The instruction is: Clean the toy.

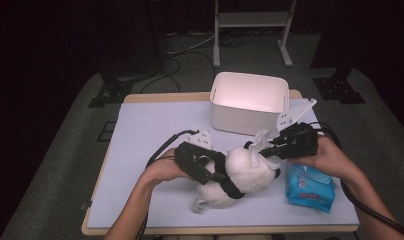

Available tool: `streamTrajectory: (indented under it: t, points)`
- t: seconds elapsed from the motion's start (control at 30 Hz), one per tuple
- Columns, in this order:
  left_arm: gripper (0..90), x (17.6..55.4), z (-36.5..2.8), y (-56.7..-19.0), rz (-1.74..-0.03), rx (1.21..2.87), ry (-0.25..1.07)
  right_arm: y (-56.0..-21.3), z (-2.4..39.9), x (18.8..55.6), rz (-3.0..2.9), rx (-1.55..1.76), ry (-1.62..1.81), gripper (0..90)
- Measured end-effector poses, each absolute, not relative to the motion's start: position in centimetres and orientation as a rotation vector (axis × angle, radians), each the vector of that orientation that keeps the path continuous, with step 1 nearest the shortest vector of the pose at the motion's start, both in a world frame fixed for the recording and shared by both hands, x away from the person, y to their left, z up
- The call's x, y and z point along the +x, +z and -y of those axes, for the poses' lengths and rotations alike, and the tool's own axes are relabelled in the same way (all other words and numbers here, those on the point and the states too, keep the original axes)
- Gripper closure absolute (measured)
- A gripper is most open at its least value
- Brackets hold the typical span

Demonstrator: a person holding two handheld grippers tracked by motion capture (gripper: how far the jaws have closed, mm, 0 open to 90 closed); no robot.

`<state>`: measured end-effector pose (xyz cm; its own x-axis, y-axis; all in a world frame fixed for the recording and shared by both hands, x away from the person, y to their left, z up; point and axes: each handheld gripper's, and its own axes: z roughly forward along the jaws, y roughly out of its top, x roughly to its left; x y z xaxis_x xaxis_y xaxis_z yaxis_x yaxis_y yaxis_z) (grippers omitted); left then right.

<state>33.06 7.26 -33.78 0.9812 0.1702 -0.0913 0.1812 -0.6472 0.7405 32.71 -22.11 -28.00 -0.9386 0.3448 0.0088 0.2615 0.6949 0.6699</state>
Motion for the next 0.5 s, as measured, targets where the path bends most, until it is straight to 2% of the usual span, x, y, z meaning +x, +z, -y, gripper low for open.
streamTrajectory:
  t: [0.5]
  points:
    - [18.1, 32.7, -8.2, -34.8, -0.251, 2.319, -0.024, -29.8, 24.1, 32.7, -2.788, 0.592, 1.092, 78.1]
